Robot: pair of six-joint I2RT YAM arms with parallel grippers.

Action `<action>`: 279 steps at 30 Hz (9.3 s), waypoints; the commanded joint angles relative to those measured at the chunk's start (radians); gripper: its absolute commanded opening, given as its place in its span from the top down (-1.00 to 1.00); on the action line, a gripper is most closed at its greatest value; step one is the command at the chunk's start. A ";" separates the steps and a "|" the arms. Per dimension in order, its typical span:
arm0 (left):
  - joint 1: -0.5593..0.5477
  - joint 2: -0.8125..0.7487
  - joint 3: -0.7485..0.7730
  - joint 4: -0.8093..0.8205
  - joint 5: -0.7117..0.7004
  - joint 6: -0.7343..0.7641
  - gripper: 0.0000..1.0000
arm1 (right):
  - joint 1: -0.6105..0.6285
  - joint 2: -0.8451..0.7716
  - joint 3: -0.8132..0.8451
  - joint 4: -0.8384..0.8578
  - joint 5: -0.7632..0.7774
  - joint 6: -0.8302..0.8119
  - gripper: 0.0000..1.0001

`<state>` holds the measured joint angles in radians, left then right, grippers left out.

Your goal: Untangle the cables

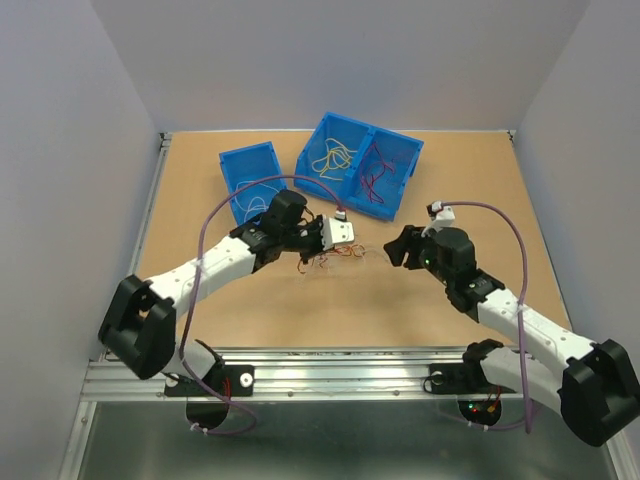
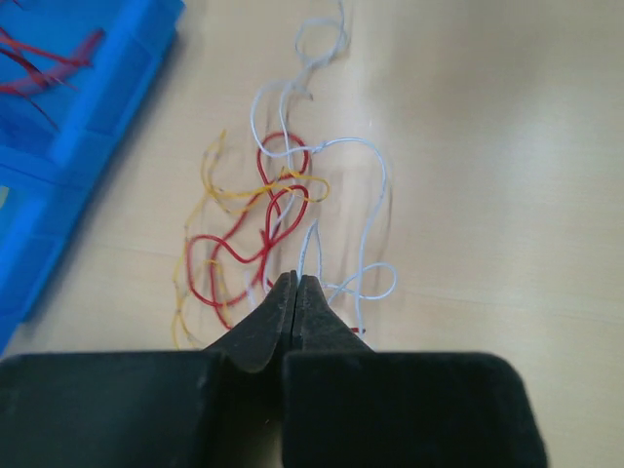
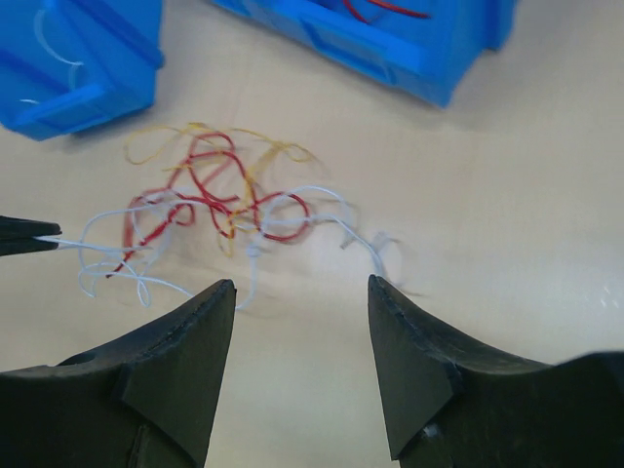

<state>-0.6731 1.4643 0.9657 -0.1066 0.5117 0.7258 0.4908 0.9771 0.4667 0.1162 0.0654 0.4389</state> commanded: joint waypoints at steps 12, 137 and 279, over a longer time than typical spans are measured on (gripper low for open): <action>-0.005 -0.423 -0.146 0.191 0.140 -0.080 1.00 | 0.026 0.189 0.087 0.431 -0.489 -0.115 -0.34; -0.014 -0.247 0.895 0.498 -0.631 -0.390 1.00 | 0.470 0.933 0.771 0.671 -0.251 -0.362 0.49; 0.248 0.511 0.021 2.125 -1.309 0.963 1.00 | 0.470 0.250 -0.194 0.856 0.100 -0.235 0.99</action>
<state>-0.3862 1.9182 0.9810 1.2030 -0.7441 1.4090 0.9619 1.2362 0.2840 0.9424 0.1432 0.2237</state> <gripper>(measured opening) 0.025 0.108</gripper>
